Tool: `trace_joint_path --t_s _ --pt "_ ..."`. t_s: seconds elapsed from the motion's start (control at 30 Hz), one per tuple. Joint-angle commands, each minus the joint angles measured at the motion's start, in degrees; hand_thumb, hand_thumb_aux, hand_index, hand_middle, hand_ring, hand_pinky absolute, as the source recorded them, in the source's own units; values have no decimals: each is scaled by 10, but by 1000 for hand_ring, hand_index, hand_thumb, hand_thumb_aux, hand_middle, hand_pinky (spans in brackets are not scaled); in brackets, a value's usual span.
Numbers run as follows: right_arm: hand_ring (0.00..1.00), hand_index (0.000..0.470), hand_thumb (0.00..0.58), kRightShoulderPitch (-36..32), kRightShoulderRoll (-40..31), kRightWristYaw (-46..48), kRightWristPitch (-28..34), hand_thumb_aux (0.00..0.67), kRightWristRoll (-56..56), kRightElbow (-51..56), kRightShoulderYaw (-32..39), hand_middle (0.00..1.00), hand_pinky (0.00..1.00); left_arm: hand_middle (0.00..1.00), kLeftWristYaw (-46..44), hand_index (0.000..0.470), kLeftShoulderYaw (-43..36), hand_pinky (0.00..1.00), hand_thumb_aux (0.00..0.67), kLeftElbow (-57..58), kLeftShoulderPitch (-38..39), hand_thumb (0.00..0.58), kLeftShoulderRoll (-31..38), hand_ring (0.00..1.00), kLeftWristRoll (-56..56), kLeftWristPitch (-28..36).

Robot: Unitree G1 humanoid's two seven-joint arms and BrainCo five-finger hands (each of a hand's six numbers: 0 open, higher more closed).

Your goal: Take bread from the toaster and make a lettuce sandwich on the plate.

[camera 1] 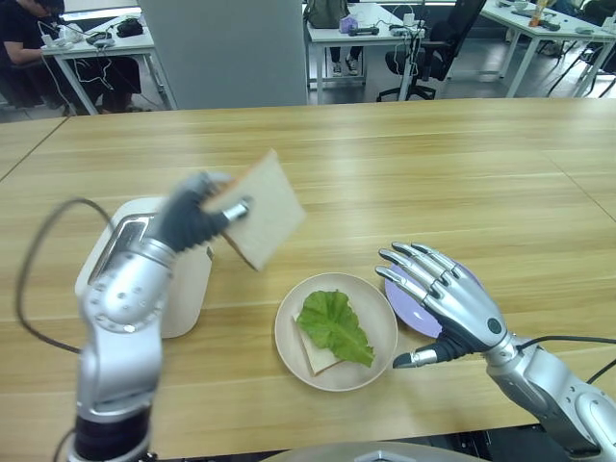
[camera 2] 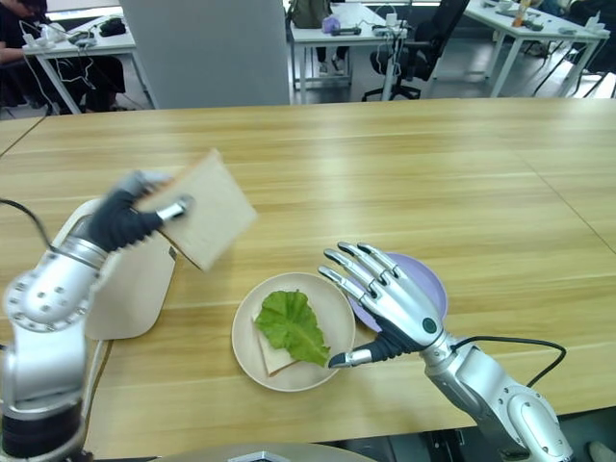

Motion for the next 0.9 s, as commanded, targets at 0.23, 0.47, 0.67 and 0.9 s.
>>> trace_joint_path --t_s 0.23,0.47,0.67,0.9 --pt "0 0 0 27 10 39 -37 0 -42 24 41 0 0 1000 58 460 -193 1000 670 51 108 580 -51 1000 24 -10" --pt "0 0 0 32 5 120 -21 0 -65 110 108 0 0 1000 103 460 -252 1000 670 125 132 580 -40 1000 60 -77" --pt "0 0 0 32 4 149 -8 0 -65 142 137 0 0 1000 113 460 -258 1000 670 168 134 580 -25 1000 71 -114" --pt "0 0 0 24 8 161 6 0 -68 158 162 0 0 1000 134 460 -259 1000 670 212 112 580 -3 1000 109 -168"
